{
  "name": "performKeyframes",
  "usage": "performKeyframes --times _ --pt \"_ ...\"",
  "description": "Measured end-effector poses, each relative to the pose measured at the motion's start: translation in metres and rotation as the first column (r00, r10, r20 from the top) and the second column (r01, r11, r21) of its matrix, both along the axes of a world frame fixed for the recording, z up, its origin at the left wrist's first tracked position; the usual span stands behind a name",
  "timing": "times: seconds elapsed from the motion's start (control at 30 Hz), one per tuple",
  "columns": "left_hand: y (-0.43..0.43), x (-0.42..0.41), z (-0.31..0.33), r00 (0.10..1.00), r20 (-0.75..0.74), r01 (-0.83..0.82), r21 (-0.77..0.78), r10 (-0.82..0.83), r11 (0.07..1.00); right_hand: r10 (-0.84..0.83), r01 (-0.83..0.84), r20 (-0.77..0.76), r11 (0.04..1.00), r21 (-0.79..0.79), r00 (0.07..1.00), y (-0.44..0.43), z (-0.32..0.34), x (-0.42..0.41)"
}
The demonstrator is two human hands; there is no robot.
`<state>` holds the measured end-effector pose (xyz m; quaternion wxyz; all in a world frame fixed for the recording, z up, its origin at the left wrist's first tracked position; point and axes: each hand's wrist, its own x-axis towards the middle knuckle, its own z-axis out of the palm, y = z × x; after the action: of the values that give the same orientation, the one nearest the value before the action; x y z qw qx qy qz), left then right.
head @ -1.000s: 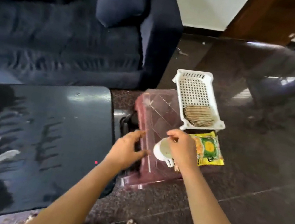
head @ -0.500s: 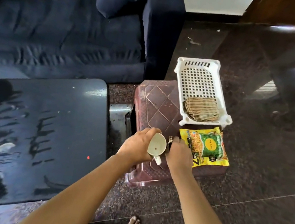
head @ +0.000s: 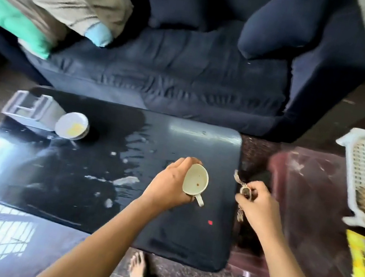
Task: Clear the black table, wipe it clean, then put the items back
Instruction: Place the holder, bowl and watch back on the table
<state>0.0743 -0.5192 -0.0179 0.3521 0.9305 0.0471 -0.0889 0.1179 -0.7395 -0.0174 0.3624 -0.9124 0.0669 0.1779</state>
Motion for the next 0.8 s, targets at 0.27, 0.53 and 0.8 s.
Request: performKeyframes --times 0.27,0.53,0.8 --pt "0.182 -0.025 -0.015 0.985 -0.105 -0.123 0.146 0.139 0.982 0.086 -0.076 -0.063 0.986 0.146 0.994 0.144 -0.015 -0.009" --pt "0.268 -0.012 -0.054 0.969 -0.233 -0.05 0.12 0.077 0.992 0.122 -0.11 -0.083 0.984 0.139 0.989 0.215 -0.036 -0.008" --pt "0.286 -0.019 -0.081 0.967 -0.243 -0.066 0.074 0.082 0.995 0.129 -0.112 -0.115 0.983 0.147 0.985 0.237 -0.041 0.0"
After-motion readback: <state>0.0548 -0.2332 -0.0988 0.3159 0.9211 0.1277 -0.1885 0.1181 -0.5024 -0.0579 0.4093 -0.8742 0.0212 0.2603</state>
